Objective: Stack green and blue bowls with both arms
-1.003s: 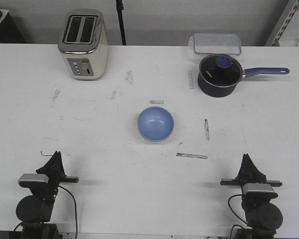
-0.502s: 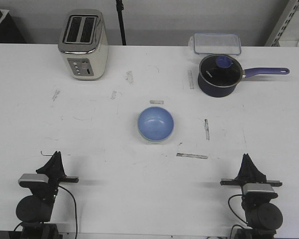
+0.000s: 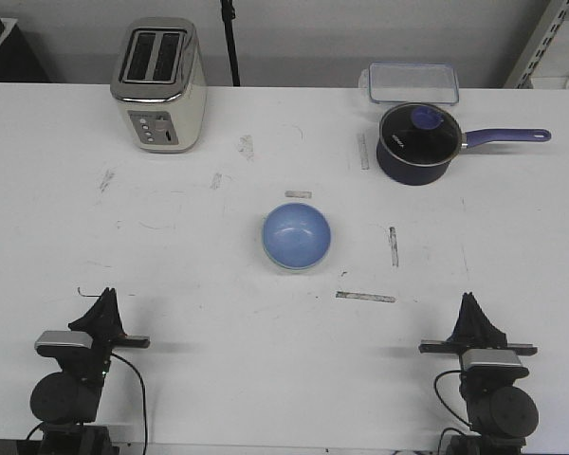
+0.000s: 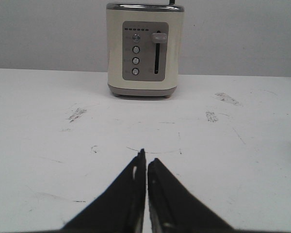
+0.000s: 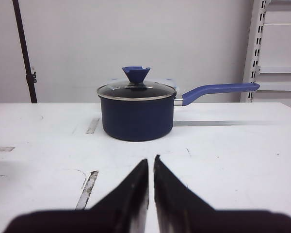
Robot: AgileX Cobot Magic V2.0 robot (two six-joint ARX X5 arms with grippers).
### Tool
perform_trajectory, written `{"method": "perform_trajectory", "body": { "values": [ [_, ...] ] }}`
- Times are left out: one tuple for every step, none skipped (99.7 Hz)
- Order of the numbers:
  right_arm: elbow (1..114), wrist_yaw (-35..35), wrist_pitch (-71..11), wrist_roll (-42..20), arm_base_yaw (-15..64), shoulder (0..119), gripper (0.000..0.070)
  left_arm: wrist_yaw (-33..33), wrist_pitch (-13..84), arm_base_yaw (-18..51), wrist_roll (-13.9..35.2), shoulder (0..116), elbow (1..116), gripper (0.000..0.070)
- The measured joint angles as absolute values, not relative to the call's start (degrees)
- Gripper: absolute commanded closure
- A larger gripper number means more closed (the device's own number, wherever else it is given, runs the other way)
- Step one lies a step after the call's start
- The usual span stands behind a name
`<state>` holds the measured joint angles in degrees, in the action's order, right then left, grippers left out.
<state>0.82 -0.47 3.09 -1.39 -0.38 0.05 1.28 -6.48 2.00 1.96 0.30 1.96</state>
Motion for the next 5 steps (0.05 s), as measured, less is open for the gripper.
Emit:
{"method": "perform_trajectory", "body": {
  "values": [
    [0.82, -0.47, 3.09, -1.39, -0.38, 0.05, 0.069, 1.28, -6.48, 2.0, 1.96, 0.3, 1.96, 0.0699],
    [0.82, -0.47, 3.09, -1.39, -0.38, 0.05, 0.069, 1.28, -6.48, 2.0, 1.96, 0.3, 1.96, 0.0699],
    [0.82, -0.47, 3.09, -1.39, -0.38, 0.05, 0.069, 1.28, -6.48, 2.0, 1.96, 0.3, 1.96, 0.0699],
    [0.82, -0.47, 3.09, -1.39, -0.38, 0.05, 0.069, 1.26, -6.48, 2.0, 1.96, 0.3, 1.96, 0.0699],
    [0.82, -0.47, 3.09, -1.39, -0.38, 0.05, 0.069, 1.28, -6.48, 2.0, 1.96, 0.3, 1.96, 0.0699]
  ]
}}
